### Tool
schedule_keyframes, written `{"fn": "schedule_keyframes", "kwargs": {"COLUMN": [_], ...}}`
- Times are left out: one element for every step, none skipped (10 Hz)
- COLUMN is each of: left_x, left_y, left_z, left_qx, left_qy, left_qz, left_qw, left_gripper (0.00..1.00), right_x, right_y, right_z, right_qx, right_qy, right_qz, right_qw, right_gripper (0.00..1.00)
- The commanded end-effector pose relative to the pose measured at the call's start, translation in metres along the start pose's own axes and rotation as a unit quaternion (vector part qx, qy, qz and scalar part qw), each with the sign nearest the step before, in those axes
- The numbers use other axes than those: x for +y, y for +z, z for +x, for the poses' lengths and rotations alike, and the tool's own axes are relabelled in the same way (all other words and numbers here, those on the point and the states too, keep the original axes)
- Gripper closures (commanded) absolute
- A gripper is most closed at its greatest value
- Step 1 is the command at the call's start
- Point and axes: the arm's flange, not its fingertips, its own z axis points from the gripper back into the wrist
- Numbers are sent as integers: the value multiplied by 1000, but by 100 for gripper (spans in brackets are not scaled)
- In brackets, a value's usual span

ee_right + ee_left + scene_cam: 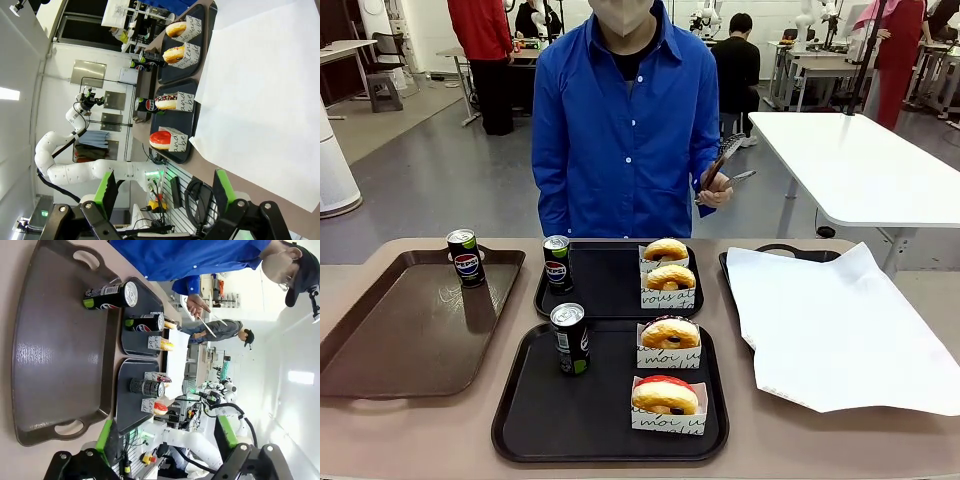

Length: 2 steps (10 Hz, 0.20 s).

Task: Set up donuts and drinks on trays.
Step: Pick up one Pepsi coke from the Handle tray and place it on the Flat Tray without a Pepsi coke.

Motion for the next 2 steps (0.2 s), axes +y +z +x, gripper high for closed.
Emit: {"fn": "schedule_keyframes", "kwargs": {"left_x": [-2,-2], "left_y": [1,1], "left_z": [-4,-4], "left_qx": [-1,-1], "left_qy": [-1,-1], "left_qz": [-3,-3], "left_qw": [1000,1000], "left_gripper": [0,0], "right_x": [0,0], "right_y": [-1,-1], "right_z": [0,0], "right_qx": [-3,-3], "right_qy": [7,7], "right_qz": [6,6], "right_qw": [1000,1000], "right_gripper": [0,0]}}
